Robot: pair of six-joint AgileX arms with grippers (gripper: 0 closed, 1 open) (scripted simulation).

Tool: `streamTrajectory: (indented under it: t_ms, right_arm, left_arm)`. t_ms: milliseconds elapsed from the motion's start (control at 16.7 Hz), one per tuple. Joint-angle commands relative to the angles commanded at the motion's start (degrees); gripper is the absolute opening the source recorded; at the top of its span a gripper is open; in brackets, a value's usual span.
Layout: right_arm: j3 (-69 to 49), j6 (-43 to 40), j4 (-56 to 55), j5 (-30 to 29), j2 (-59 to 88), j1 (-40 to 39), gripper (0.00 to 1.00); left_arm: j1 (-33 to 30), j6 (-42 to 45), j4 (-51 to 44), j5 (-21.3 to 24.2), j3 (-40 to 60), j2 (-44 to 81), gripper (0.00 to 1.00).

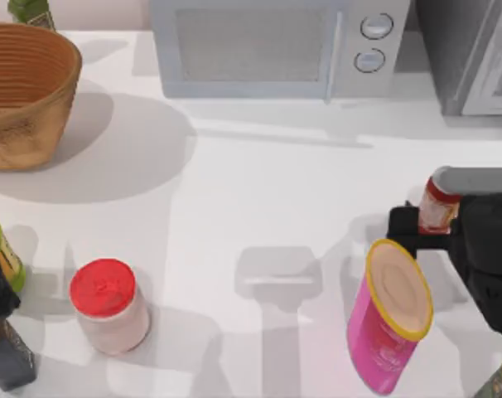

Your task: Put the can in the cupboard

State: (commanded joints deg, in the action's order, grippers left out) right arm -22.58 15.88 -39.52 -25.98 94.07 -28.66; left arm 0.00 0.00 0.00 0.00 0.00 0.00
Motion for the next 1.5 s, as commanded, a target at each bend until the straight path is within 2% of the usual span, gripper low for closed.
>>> streamTrajectory:
  t_ms: [360, 840, 1500]
  right_arm:
    - [-7.25, -2.61, -4.48, 3.75, 10.51, 4.65, 1.00]
    - [-7.41, -2.32, -8.78, 3.41, 15.31, 4.23, 1.00]
    - [-7.41, -2.32, -8.78, 3.41, 15.31, 4.23, 0.17]
  left_arm:
    - [0.00, 0.00, 0.00, 0.00, 0.00, 0.00, 1.00]
    - [0.00, 0.00, 0.00, 0.00, 0.00, 0.00, 1.00]
    - [0.00, 0.00, 0.00, 0.00, 0.00, 0.00, 1.00]
